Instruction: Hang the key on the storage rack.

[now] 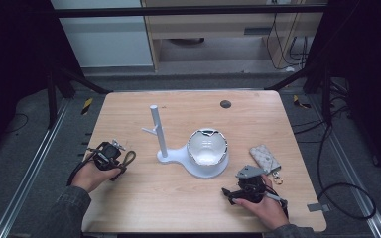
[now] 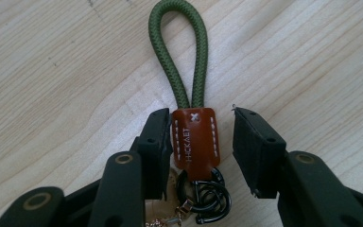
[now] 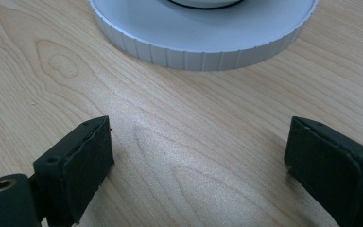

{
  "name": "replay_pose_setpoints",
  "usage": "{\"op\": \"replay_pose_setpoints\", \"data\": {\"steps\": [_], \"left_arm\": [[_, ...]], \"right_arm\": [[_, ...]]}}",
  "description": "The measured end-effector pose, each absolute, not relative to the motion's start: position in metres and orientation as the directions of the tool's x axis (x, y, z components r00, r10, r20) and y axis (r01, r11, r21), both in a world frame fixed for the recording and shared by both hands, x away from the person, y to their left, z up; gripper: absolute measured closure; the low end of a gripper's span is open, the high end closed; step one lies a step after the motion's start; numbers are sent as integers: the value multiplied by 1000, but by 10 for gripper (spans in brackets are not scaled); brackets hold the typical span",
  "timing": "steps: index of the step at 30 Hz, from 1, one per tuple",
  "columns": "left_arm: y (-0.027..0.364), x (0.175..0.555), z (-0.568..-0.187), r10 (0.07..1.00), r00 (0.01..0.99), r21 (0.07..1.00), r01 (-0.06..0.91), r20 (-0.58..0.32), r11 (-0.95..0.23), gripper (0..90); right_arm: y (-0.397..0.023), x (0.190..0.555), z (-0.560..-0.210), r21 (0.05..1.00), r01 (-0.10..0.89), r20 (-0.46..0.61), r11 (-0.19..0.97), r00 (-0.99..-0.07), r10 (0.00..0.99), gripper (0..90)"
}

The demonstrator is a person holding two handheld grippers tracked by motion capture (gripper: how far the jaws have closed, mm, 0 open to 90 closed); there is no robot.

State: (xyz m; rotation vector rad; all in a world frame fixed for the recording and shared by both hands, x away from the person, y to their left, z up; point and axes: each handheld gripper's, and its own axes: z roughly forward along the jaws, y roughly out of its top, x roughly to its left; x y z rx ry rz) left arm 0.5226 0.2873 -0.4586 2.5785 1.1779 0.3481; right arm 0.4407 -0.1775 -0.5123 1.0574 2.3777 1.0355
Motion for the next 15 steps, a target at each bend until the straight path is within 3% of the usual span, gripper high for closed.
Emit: {"op": "replay_pose_setpoints", "data": {"steps": [15], "left_arm": [[290,524,-466,762,643,335,703,81,-628,644]], "right_arm": [[-177,440,-512,738,497,-10,456,-667,745,87]]}}
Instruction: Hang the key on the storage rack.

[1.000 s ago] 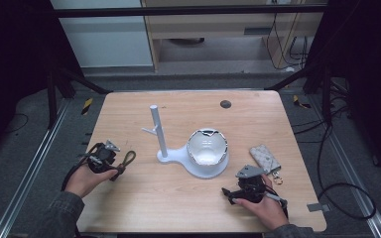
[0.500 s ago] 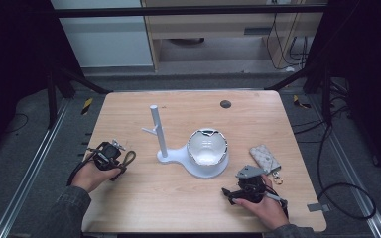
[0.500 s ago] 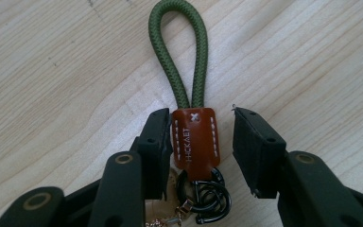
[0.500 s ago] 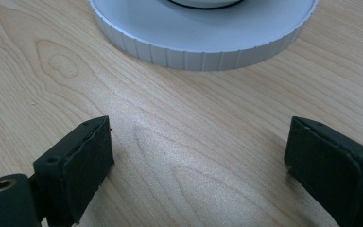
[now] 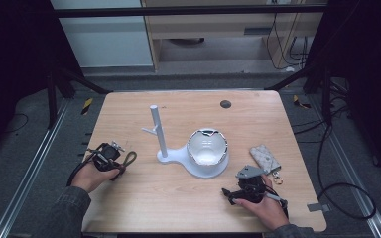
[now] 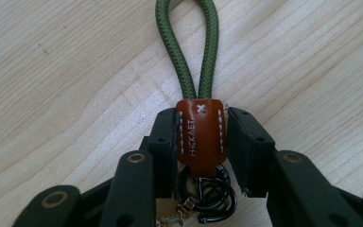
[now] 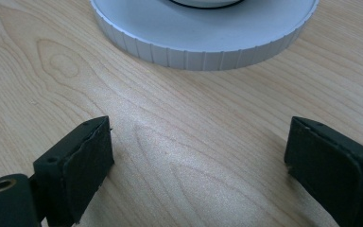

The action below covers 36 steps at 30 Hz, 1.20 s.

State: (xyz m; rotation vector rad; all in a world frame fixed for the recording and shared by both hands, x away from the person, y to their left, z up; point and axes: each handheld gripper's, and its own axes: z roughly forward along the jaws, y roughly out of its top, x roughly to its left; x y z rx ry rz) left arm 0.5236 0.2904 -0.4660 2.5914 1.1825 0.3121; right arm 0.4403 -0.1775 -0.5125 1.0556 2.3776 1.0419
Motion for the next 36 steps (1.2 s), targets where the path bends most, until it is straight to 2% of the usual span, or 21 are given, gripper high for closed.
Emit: {"op": "replay_pose_setpoints", "data": {"steps": [9,18,25,36], "left_arm": [[293,517,-463,756,647,381,678,95,-628,659],[303,493,-446,771,628,539,616,103,-574,661],[302,475,-431,787,605,676,531,120,-511,662],[297,465,-424,803,581,765,454,134,-456,663]], "right_arm": [[-177,440,-512,738,497,-10,456,-667,745,87],[-177,440,-512,739,497,-10,456,-667,745,86],[-177,440,-513,739,497,-10,455,-667,745,87],[-177,440,-513,739,497,-10,455,-668,745,86]]}}
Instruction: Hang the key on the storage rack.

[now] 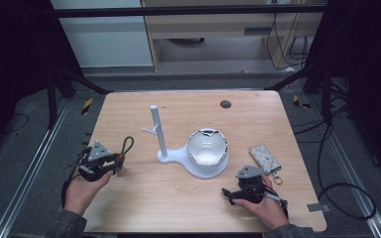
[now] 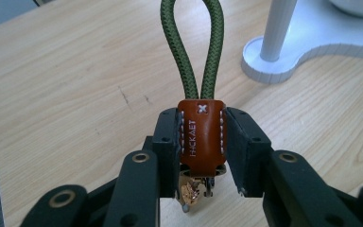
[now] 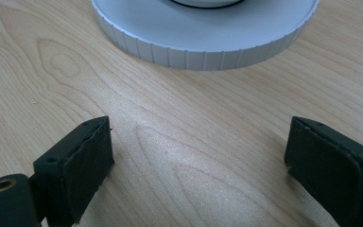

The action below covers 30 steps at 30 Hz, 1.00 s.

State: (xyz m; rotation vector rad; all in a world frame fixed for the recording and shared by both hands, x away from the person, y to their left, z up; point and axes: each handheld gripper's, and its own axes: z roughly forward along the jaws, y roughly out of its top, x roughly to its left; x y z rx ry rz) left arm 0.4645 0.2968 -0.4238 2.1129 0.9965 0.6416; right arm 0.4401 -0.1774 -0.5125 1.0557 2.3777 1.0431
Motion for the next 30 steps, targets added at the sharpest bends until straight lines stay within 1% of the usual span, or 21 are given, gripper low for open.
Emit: {"op": "replay_pose_setpoints", "data": {"steps": [6,12,30], "left_arm": [[294,457,-420,810,573,806,416,127,-421,662],[290,453,-416,804,582,825,391,123,-409,662],[285,443,-408,797,594,852,355,112,-385,663]], "right_arm": [[-177,440,-512,739,498,-9,455,-667,745,86],[-177,440,-512,739,497,-9,455,-668,745,86],[-177,440,-513,739,497,-9,455,-667,745,86]]}}
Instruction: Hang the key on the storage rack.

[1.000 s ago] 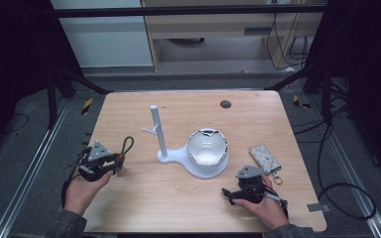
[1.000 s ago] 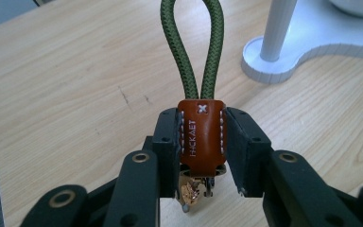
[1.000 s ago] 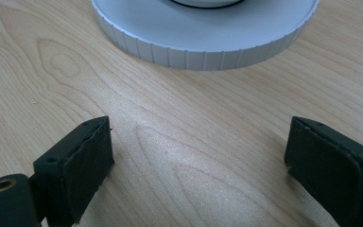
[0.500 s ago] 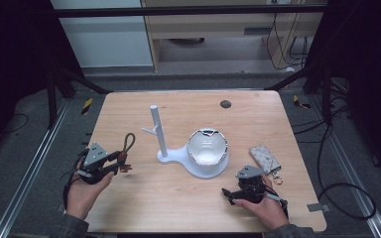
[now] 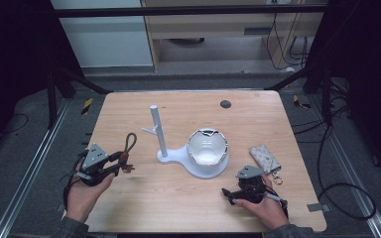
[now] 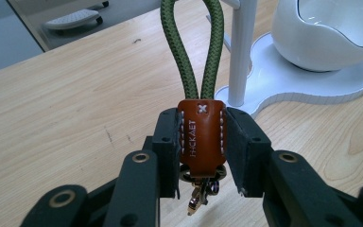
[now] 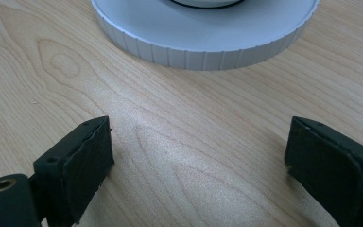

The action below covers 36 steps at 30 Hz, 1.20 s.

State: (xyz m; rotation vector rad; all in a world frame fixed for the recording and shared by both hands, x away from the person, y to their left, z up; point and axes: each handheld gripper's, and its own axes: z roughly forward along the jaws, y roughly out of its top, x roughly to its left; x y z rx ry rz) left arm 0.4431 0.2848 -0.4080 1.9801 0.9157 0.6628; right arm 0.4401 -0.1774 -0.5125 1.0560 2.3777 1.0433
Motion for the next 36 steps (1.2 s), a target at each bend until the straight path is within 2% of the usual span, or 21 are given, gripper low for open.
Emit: {"op": "replay_pose_setpoints", "data": {"steps": [13,36], "left_arm": [[281,424,-399,813,571,914,264,109,-308,662],[261,417,-395,792,604,934,225,88,-276,661]], "right_arm": [[-177,440,-512,739,498,-9,455,-667,745,86],[-177,440,-513,739,497,-9,455,-667,745,86]]}}
